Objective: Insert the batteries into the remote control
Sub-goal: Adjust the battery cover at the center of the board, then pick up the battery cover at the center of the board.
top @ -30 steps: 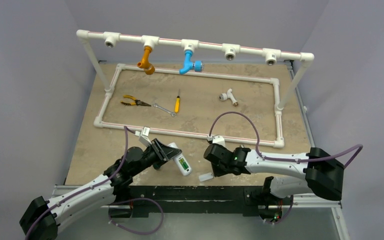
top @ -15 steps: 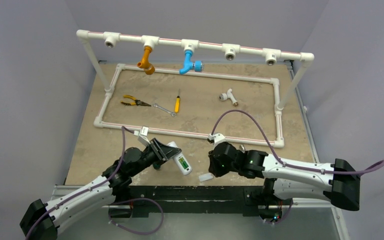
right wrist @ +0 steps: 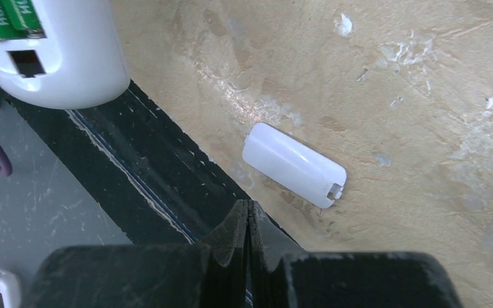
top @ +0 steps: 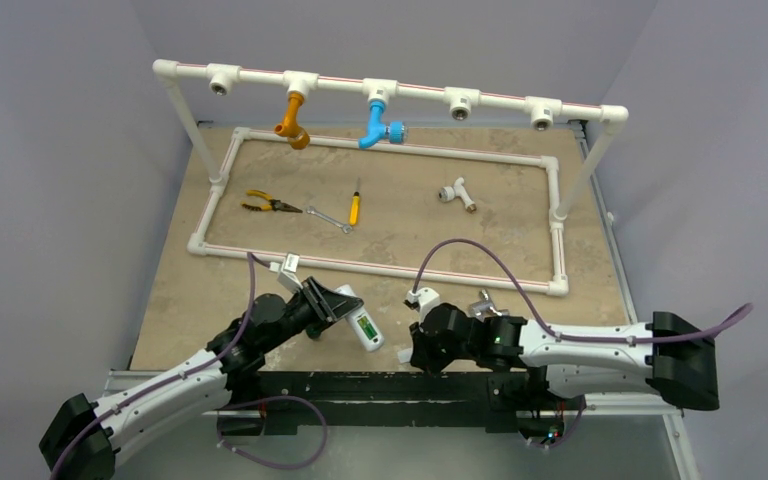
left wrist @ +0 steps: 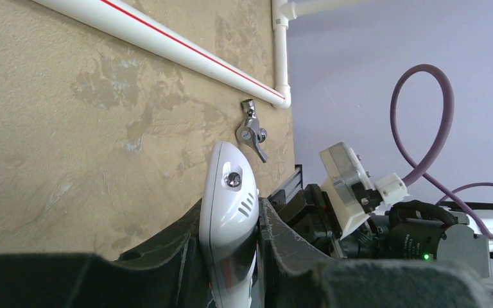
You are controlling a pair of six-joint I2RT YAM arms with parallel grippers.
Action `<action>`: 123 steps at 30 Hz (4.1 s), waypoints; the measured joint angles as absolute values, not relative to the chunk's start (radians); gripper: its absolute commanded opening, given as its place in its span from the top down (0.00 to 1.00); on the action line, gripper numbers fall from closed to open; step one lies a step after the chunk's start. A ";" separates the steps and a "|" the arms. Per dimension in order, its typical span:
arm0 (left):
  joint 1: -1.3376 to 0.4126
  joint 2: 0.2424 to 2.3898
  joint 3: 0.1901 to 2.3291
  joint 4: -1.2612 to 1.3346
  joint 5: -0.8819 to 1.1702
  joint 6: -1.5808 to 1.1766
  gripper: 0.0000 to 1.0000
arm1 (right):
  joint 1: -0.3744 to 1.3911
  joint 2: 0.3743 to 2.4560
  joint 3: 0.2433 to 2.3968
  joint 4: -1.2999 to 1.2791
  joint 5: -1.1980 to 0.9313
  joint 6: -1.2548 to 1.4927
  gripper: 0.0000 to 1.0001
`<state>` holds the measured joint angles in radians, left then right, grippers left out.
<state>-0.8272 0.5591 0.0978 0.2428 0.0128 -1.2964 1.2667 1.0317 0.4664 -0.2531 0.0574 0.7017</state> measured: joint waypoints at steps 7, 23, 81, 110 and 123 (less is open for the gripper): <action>-0.827 0.562 0.098 0.244 0.012 -1.296 1.00 | 1.279 1.126 0.465 -0.202 0.029 0.699 1.00; -0.827 0.562 0.098 0.244 0.012 -1.296 1.00 | 1.283 1.206 0.466 -0.145 0.054 0.700 1.00; -0.827 0.598 0.098 0.246 -0.001 -1.289 1.00 | 1.201 1.307 0.584 -0.172 0.248 0.676 0.73; -0.827 0.635 0.098 0.290 0.018 -1.290 1.00 | 1.210 1.265 0.594 -0.422 0.313 0.641 0.57; -0.827 0.635 0.098 0.290 0.019 -1.290 1.00 | 1.232 1.270 0.596 -0.420 0.311 0.643 0.59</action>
<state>-0.8272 0.6350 0.0978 0.2905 0.0189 -1.2896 1.2316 1.2701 0.5964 -0.4202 0.3111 0.6430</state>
